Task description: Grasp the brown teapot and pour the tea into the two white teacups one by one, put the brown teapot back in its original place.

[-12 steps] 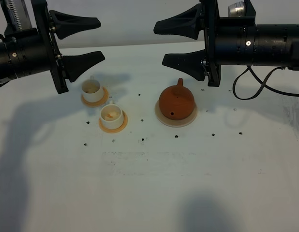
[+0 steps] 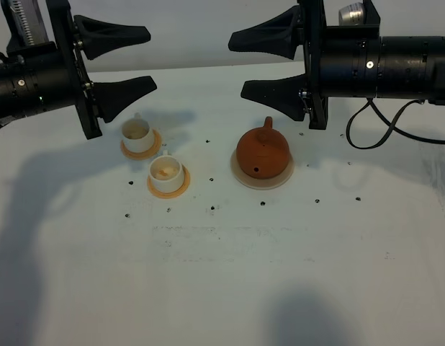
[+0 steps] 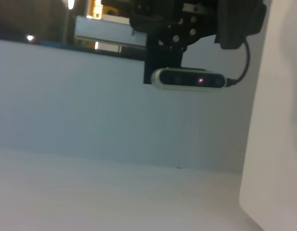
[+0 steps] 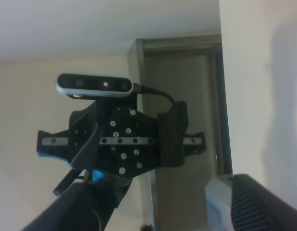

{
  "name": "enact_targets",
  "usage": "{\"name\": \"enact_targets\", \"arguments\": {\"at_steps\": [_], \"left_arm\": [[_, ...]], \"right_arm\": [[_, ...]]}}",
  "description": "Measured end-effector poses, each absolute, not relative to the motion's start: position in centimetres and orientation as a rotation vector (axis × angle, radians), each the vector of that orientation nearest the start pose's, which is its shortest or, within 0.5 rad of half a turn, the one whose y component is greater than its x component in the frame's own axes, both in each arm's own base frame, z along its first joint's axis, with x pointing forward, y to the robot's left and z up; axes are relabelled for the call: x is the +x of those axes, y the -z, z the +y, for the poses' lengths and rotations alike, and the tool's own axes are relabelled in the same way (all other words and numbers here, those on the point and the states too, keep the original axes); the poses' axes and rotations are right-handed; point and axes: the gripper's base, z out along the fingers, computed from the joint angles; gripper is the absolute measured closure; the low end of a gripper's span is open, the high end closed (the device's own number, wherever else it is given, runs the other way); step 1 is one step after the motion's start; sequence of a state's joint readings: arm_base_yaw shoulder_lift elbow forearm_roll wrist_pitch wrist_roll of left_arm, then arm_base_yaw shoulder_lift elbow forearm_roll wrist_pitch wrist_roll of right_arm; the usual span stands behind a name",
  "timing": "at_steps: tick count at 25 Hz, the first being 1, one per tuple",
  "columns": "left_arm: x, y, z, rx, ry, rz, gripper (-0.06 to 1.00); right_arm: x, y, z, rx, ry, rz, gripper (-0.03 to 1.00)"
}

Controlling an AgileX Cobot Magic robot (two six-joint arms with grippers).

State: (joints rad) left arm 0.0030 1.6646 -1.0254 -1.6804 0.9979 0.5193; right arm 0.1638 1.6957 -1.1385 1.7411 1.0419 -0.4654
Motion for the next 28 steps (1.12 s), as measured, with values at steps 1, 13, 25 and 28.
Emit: {"name": "enact_targets", "arguments": {"at_steps": [1, 13, 25, 28], "left_arm": [[33.6, -26.9, -7.5, -0.568, 1.707, 2.120, 0.34], [33.4, -27.3, -7.6, 0.160, 1.319, 1.981, 0.46], [28.8, -35.2, -4.8, 0.472, 0.462, 1.825, 0.57], [27.4, -36.6, -4.1, 0.453, 0.349, 1.822, 0.57]], "right_arm": [[33.7, -29.5, 13.4, 0.407, -1.916, 2.116, 0.38], [33.8, -29.1, 13.2, -0.074, -1.568, 2.057, 0.44], [33.1, -33.3, 8.7, -0.294, -0.981, 2.085, 0.44], [32.4, -34.7, 8.3, -0.321, -0.887, 2.112, 0.44]]}}
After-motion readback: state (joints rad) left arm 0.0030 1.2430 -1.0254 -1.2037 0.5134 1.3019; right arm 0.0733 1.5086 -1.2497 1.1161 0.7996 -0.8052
